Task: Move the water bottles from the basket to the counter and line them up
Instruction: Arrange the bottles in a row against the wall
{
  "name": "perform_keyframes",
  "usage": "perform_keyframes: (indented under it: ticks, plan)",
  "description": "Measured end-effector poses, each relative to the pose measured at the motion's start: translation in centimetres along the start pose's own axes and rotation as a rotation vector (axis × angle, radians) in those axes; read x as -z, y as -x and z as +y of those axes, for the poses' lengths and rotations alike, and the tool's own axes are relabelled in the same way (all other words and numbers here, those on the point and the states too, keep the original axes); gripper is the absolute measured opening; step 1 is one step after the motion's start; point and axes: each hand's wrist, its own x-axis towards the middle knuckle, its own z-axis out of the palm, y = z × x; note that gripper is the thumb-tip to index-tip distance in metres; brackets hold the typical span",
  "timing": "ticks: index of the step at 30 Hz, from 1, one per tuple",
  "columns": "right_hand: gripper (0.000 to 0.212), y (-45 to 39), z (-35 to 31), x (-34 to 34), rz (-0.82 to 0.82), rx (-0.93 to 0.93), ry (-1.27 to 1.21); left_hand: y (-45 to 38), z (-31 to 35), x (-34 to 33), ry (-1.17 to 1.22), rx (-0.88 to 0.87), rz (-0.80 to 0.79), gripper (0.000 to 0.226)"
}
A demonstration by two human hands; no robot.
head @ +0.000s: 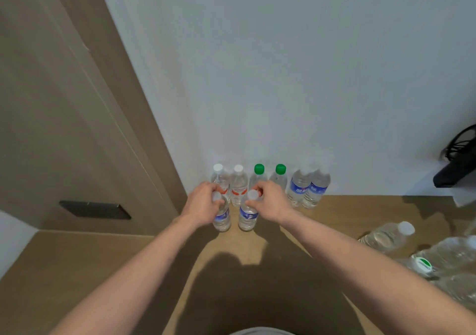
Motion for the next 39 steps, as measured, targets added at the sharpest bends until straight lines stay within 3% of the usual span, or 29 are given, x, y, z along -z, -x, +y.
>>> perform_keyframes:
  ticks: [19, 27, 33, 39]
  plan:
    - [0.024, -5.0, -2.4, -3.9, -0.079, -0.031, 0.008, -5.4, -2.8, -1.8, 0.06, 0.072, -0.031, 0.024]
    - [0.019, -4.7, -2.4, -2.7, -0.121, -0.045, -0.022, -5.1, -2.4, -1.0, -0.008, 0.005, -0.107, 0.052]
    - [0.053, -0.5, -1.4, -1.0, -0.11, 0.0, -0.059, -1.1, -1.1, -0.2, 0.049, -0.049, -0.093, 0.053]
    - [0.052, 9.3, 2.1, 4.7, -0.173, -0.013, -0.137, 5.8, 1.2, -1.5, 0.153, -0.161, -0.076, 0.045]
